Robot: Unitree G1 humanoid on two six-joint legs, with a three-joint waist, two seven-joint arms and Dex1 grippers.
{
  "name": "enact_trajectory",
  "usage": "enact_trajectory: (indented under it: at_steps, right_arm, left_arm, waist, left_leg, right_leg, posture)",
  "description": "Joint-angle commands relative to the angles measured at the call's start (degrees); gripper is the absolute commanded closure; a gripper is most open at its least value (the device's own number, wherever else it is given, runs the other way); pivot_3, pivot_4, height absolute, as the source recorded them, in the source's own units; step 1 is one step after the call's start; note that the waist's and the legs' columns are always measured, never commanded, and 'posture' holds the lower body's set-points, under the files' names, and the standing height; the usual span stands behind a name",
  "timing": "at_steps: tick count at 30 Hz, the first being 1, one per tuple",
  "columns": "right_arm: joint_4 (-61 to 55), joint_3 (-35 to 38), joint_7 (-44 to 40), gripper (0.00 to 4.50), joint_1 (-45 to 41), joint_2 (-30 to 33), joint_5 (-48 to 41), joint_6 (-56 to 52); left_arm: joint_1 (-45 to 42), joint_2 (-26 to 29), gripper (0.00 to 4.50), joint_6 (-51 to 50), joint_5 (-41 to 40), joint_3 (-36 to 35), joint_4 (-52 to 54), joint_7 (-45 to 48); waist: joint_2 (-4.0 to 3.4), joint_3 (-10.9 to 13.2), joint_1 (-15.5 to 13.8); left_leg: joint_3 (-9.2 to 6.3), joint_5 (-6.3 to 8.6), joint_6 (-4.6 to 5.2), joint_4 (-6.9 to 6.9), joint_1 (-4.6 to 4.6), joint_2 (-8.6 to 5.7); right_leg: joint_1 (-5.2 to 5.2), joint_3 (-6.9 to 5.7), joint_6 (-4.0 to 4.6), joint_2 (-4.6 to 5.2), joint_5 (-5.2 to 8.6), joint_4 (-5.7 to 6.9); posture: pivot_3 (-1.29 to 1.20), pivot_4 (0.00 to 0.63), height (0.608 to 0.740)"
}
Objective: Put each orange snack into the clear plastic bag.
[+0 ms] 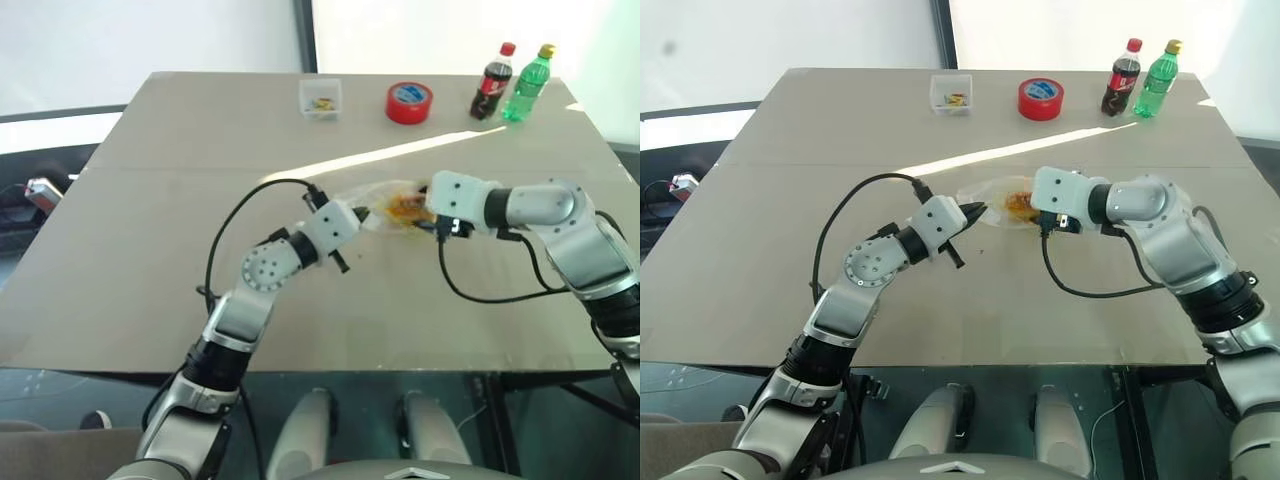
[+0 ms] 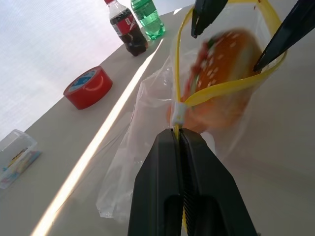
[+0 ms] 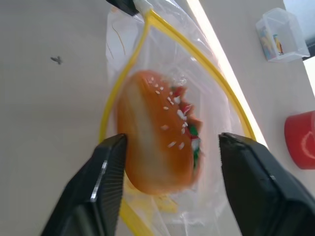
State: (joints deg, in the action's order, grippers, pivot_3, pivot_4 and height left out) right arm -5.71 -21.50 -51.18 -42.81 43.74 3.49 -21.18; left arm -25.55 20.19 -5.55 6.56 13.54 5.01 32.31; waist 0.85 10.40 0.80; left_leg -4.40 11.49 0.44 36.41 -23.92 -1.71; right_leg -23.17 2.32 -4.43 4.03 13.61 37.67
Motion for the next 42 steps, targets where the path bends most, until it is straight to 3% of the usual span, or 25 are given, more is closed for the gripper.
enact_trajectory:
  at_steps: [1, 8, 16, 22, 25, 29, 32, 33, 42]
  right_arm:
    - [-1.3, 4.1, -0.9, 0.06, -1.6, 0.1, -0.8, -0.2]
    - [-4.0, 11.7, -3.7, 0.06, 1.1, 3.8, -5.6, -5.2]
    - [-3.1, 12.0, -6.8, 0.06, 5.2, 9.6, -3.6, -2.9]
    - [-0.5, 10.2, -5.7, 0.06, 5.5, 8.0, -0.9, 0.0]
    - [0.0, 9.7, -5.4, 0.84, 5.3, 6.6, -0.3, -0.8]
    - [0.1, 9.5, -5.6, 2.57, 5.5, 5.5, -0.1, -1.4]
    - [0.5, 9.7, -5.6, 4.18, 5.2, 5.0, 0.1, -1.4]
    - [0.5, 9.8, -5.7, 4.42, 5.1, 5.0, 0.1, -1.4]
    - [1.2, 12.3, -5.1, 4.42, 3.1, 5.7, -0.3, -2.2]
  left_arm:
    - [-0.2, -0.1, 4.50, 0.6, -0.3, -0.7, 1.1, -0.5]
    - [0.1, 0.5, 4.50, 0.1, -0.2, -1.3, 1.7, -0.6]
    - [0.6, 0.8, 4.50, -0.1, -0.4, -1.4, 2.2, -0.5]
    - [0.3, 0.5, 4.50, -0.3, -0.3, -1.1, 2.2, -0.5]
    - [0.6, 0.5, 4.50, -0.4, -0.3, -1.1, 2.5, -0.5]
    - [0.9, 0.6, 4.50, -0.5, -0.3, -1.2, 2.8, -0.5]
    - [1.1, 0.8, 4.50, -0.6, -0.3, -1.4, 2.8, -0.5]
    - [1.1, 0.8, 4.50, -0.5, -0.3, -1.4, 2.8, -0.6]
    - [-1.8, 1.8, 4.50, 0.8, 0.0, -2.5, 1.1, -0.6]
  waist:
    - [0.00, 0.0, 0.0]
    - [0.00, 0.0, -0.1]
    - [0.00, 0.0, 0.2]
    - [0.00, 0.0, 0.1]
    - [0.00, 0.0, 0.1]
    - [0.00, 0.0, 0.0]
    - [0.00, 0.0, 0.0]
    - [0.00, 0.0, 0.0]
    - [0.00, 0.0, 0.0]
  left_leg:
    - [0.00, 0.00, 0.00, 0.00, 0.00, 0.00]
    - [-0.02, 0.00, 0.00, 0.00, 0.00, 0.00]
    - [0.03, 0.00, 0.00, 0.00, 0.01, 0.01]
    - [0.04, 0.00, 0.00, 0.00, 0.01, 0.01]
    - [0.04, 0.00, 0.00, 0.00, 0.01, 0.01]
    - [0.03, 0.00, 0.00, 0.00, 0.01, 0.01]
    - [0.03, 0.00, 0.00, 0.00, 0.01, 0.00]
    - [0.03, 0.00, 0.00, 0.00, 0.01, 0.00]
    - [0.03, 0.00, 0.00, 0.00, 0.01, 0.00]
  right_leg:
    - [0.00, 0.00, 0.00, 0.00, 0.00, 0.00]
    - [0.00, 0.00, 0.00, 0.00, 0.00, 0.00]
    - [-0.01, 0.03, 0.00, 0.01, 0.00, 0.01]
    - [0.00, 0.03, 0.00, 0.01, 0.00, 0.01]
    - [0.00, 0.03, 0.00, 0.01, 0.00, 0.01]
    - [0.00, 0.03, 0.00, 0.01, 0.00, 0.00]
    - [0.00, 0.03, 0.00, 0.01, 0.00, 0.01]
    - [0.00, 0.02, 0.00, 0.01, 0.00, 0.01]
    - [0.00, 0.02, 0.00, 0.01, 0.00, 0.01]
  posture:
    - [0.00, 0.150, 0.740]
    - [0.00, 0.150, 0.740]
    - [0.00, 0.150, 0.740]
    - [0.00, 0.150, 0.740]
    - [0.00, 0.150, 0.740]
    - [0.00, 0.150, 0.740]
    - [0.00, 0.150, 0.740]
    - [0.00, 0.150, 0.740]
    - [0.00, 0.150, 0.740]
